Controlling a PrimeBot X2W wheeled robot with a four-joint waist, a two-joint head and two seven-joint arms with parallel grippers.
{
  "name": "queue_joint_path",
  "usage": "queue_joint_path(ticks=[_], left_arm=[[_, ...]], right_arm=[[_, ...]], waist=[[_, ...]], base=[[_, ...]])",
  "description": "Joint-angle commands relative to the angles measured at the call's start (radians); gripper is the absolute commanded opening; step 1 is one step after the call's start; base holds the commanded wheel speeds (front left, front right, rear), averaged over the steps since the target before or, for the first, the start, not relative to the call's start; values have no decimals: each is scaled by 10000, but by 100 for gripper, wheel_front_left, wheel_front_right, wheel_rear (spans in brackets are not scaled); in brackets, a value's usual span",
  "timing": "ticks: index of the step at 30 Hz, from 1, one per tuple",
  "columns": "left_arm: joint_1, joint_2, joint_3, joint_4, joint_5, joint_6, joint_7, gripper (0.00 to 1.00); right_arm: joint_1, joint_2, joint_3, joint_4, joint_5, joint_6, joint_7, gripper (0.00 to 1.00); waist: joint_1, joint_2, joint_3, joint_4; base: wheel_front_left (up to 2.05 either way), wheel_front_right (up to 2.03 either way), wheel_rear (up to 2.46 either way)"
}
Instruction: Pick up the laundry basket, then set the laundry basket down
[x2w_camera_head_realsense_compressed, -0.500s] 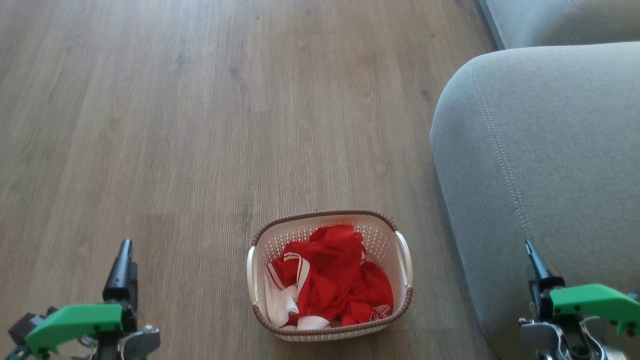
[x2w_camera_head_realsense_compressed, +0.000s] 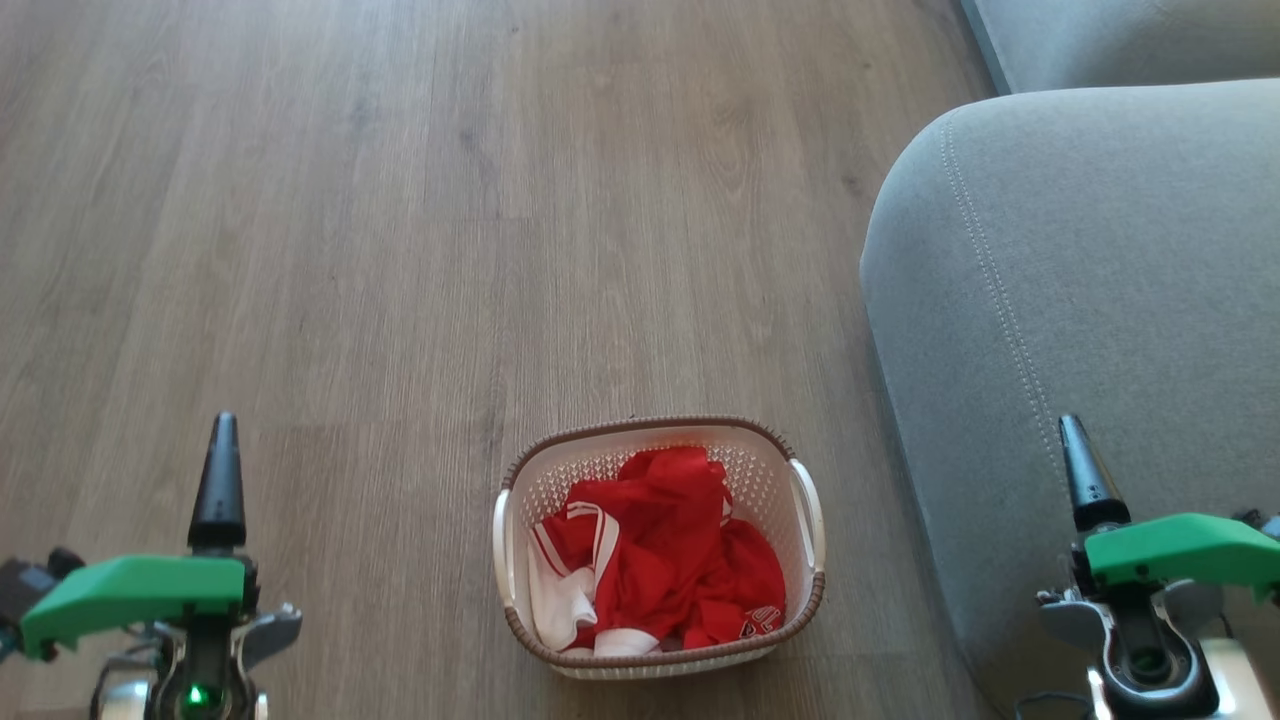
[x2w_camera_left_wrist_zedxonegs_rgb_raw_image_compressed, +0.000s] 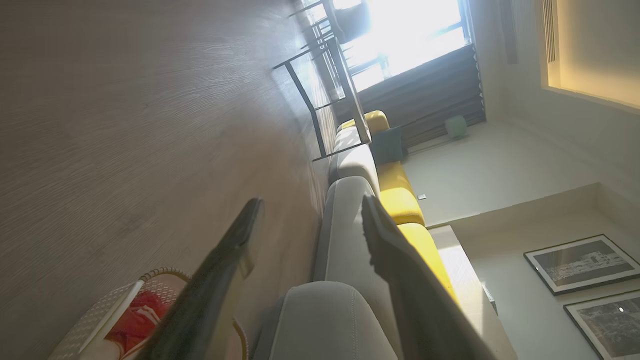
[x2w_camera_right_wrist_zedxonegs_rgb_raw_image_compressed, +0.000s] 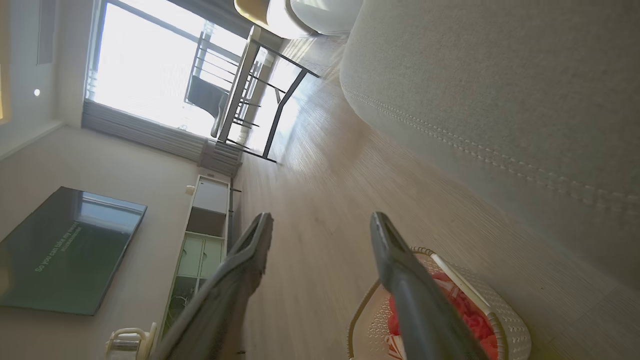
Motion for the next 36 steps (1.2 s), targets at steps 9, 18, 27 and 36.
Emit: queue_joint_path(ticks=[9, 18, 27, 36], left_arm=[[-819, 99, -375, -1331, 1879, 656, -323, 100], [-1051, 104, -1069, -1967, 3872, 1374, -588, 100], [-1263, 600, -2363, -2099, 5857, 2316, -851, 100], [-1560, 1360, -4004, -1568, 6998, 3450, -1116, 100]], right_arm=[[-924, -92, 308, -976, -1786, 33, -370, 100], [-1091, -104, 614, -1446, -3448, 36, -634, 100], [-1259, -115, 917, -1738, -5095, 39, -896, 100], [-1325, -126, 1492, -1715, -6909, 43, -1160, 100]], waist=[[0, 0, 81, 109], [0, 0, 119, 307], [0, 0, 144, 376], [0, 0, 125, 372]], base=[[0, 0, 0], [0, 0, 0], [0, 0, 0], [0, 0, 0]])
